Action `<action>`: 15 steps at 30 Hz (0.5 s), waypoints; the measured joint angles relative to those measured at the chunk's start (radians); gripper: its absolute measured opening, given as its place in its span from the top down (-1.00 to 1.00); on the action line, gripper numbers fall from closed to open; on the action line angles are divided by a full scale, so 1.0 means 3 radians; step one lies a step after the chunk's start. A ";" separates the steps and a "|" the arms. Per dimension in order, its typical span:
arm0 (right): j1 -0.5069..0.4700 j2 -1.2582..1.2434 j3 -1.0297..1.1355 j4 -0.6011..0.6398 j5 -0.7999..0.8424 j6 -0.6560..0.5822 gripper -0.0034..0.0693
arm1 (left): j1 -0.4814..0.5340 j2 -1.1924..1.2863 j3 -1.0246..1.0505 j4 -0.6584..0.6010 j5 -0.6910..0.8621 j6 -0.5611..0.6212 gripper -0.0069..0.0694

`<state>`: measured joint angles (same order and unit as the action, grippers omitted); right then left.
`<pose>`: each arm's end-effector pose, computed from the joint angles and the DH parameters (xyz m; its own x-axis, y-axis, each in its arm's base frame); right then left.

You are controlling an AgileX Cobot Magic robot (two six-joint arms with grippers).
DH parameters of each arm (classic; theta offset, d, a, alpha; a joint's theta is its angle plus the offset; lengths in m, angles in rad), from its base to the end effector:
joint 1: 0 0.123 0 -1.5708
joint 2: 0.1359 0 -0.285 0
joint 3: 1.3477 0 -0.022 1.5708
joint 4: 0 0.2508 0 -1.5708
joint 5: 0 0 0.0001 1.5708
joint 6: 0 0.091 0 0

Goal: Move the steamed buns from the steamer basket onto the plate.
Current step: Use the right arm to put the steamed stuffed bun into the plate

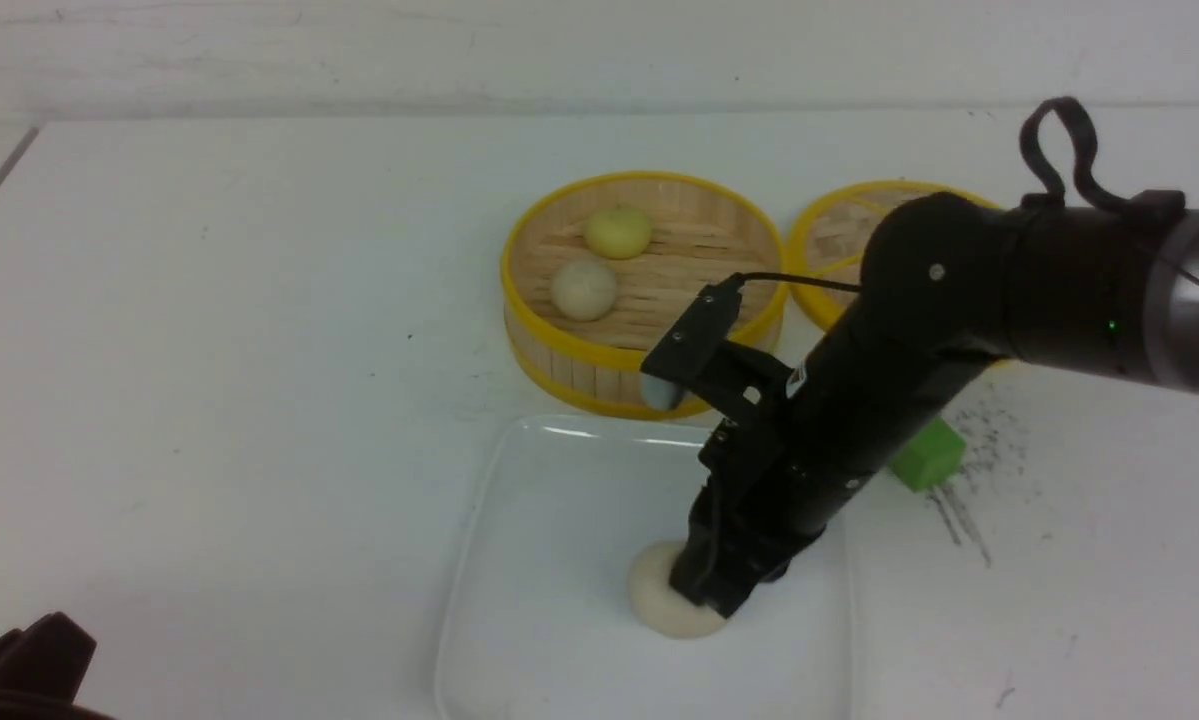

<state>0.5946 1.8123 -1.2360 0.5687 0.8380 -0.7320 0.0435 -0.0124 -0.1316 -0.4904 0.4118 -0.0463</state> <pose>0.2808 0.2339 0.2106 -0.5422 -0.7230 -0.4281 -0.8400 0.4793 0.2545 0.0455 -0.0152 0.2247 -0.1884 -0.4806 -0.8564 0.0608 0.8647 -0.4986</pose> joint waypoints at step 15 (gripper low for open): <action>0.0000 0.0000 0.0000 -0.0208 -0.0048 0.0029 -0.24 | 0.0000 0.0000 0.0000 0.0000 0.0000 0.0000 0.18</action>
<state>0.5946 1.8123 -1.2360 0.5064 0.8236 -0.7233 0.0435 -0.0124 -0.1316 -0.4904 0.4118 -0.0463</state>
